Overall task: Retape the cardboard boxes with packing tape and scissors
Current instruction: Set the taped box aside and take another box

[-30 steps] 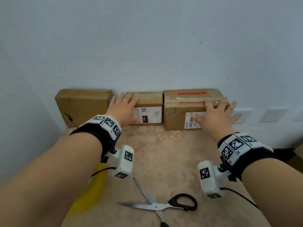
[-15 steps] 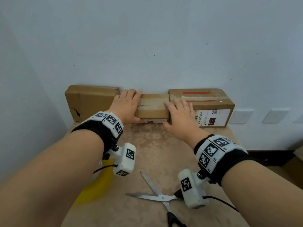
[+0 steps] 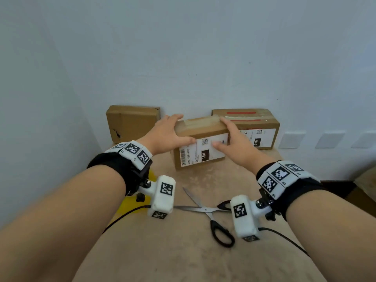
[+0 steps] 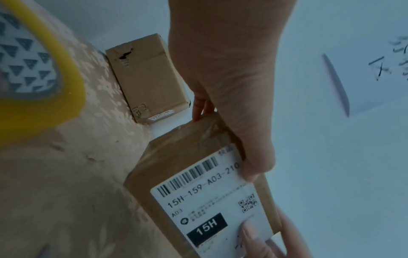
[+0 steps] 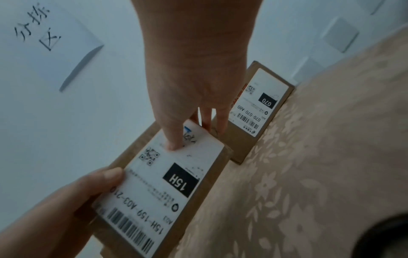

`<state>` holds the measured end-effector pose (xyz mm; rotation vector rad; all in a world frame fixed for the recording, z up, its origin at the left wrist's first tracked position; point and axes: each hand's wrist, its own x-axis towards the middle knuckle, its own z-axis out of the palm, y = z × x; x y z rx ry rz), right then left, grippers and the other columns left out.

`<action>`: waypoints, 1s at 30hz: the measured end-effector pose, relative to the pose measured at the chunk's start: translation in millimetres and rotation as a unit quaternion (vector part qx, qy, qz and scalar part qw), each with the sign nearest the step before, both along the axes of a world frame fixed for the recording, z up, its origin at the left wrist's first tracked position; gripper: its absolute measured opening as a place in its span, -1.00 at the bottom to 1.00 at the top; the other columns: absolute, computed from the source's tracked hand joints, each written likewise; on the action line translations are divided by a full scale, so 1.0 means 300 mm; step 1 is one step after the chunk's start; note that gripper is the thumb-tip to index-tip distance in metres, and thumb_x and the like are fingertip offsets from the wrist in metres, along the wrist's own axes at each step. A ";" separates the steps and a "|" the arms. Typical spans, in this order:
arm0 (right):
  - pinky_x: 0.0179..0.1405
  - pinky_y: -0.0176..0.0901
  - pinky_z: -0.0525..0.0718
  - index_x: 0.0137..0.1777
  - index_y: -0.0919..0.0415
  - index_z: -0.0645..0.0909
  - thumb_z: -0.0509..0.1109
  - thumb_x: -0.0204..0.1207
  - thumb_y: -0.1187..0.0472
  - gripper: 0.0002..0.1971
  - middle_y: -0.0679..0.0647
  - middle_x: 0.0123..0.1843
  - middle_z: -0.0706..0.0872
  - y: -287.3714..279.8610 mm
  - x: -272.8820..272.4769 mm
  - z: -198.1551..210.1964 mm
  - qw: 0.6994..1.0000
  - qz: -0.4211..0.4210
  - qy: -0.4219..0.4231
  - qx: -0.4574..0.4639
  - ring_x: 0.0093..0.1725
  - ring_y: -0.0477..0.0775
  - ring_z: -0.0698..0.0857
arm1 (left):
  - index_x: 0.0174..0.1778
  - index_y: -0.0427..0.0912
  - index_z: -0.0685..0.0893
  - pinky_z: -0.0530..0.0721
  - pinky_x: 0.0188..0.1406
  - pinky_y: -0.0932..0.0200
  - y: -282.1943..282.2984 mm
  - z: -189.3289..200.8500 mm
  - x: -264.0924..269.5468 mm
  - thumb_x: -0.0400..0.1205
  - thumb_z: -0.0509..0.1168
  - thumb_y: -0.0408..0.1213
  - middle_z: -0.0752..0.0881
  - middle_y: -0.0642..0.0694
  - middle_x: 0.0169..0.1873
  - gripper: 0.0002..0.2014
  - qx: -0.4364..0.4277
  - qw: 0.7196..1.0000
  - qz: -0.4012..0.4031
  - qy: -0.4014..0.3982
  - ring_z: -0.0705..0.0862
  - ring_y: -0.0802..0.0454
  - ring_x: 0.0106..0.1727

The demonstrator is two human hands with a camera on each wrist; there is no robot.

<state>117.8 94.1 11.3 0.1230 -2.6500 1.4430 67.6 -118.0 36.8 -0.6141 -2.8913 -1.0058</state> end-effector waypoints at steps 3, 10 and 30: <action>-0.07 -0.36 0.68 0.53 0.07 0.30 0.42 0.59 0.18 -0.45 -0.14 0.18 0.66 0.001 0.074 0.002 0.993 -0.018 -0.007 -0.119 0.18 -0.14 0.67 | 0.54 0.00 0.31 0.49 0.01 0.34 -0.011 0.015 0.077 0.45 0.49 0.04 0.46 -0.02 0.28 -0.23 0.149 0.988 0.020 -0.034 0.51 0.10 0.22; 0.29 0.23 0.56 0.42 -0.13 0.40 0.40 0.57 -0.04 -0.55 -0.03 0.30 0.66 -0.016 0.226 -0.084 0.955 -0.061 -0.099 -0.272 0.24 0.03 0.64 | 0.17 -0.13 0.58 0.65 0.08 0.02 0.005 -0.095 0.215 0.56 0.33 0.15 0.76 -0.09 -0.02 -0.55 0.328 0.935 0.069 -0.116 0.74 -0.03 0.01; -0.37 -0.18 0.56 0.04 -0.17 0.55 0.15 0.46 -0.50 -0.54 -0.08 -0.08 0.63 -0.023 0.172 -0.104 0.938 -0.145 -0.152 -0.276 -0.35 -0.03 0.52 | 0.05 -0.23 0.69 0.77 -0.18 0.11 0.011 -0.121 0.240 0.47 0.03 0.47 0.76 -0.21 -0.17 -0.21 0.254 0.948 0.077 -0.174 0.76 -0.10 -0.20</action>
